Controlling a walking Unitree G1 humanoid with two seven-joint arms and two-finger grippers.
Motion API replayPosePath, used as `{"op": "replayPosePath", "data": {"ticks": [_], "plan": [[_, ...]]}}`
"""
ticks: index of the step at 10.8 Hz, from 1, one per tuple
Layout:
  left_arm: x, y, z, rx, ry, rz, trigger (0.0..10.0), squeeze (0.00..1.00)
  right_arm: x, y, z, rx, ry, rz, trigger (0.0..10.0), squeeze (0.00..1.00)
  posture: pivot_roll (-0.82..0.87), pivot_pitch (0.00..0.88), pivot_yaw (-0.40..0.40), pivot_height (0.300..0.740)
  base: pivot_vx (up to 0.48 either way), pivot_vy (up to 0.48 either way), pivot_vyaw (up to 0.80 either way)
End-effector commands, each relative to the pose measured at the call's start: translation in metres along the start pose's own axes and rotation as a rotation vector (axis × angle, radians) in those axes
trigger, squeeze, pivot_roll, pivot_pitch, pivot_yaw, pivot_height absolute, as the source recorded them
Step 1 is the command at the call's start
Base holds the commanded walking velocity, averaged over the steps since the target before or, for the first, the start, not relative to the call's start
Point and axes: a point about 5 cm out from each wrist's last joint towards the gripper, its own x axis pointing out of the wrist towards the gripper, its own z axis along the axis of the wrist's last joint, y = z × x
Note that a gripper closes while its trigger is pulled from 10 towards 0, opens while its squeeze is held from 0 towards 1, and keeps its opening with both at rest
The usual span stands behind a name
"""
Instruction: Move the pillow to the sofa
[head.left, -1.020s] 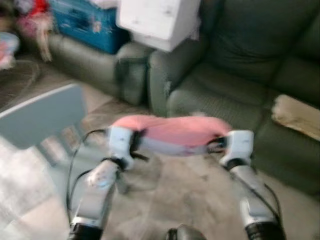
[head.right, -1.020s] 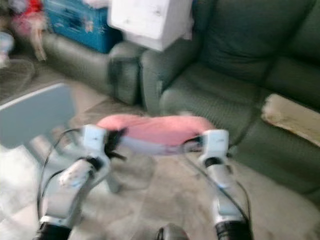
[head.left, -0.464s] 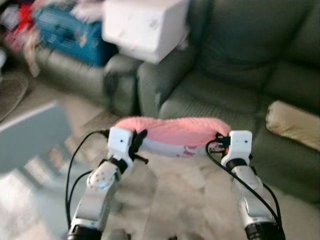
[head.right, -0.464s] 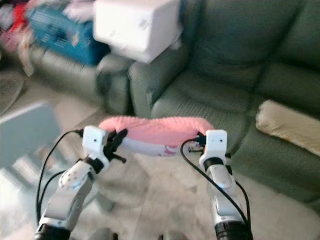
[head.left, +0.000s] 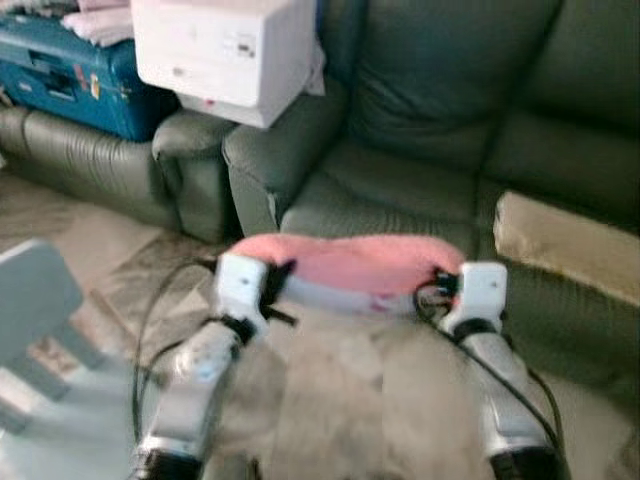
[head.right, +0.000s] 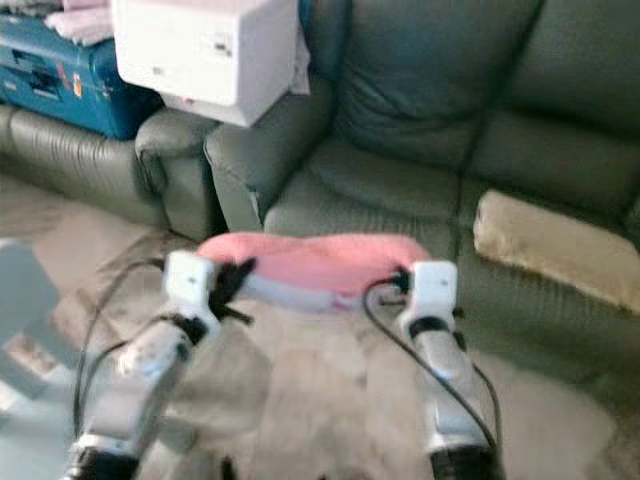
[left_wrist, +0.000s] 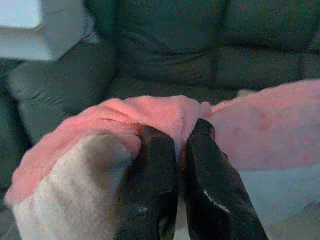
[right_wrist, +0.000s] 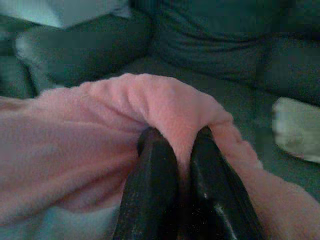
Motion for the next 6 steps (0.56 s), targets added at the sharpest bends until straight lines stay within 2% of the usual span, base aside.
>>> {"op": "replayPosePath", "data": {"ticks": [1,6], "plan": [[0.0016,-0.0012,0.0082,0.000,-0.036,-0.010,10.0,0.00,0.0010,-0.0014,0.0044,-0.012,-0.018,-0.001,10.0,0.00,-0.01,0.072,-0.049,0.740,0.480,0.000,0.00],[0.0006,0.0006,0.0085,0.005,-0.034,-0.007,10.0,0.00,0.0016,0.0004,0.0042,-0.012,-0.018,0.003,10.0,0.00,0.00,0.072,-0.049,0.740,0.480,0.000,0.00]]}}
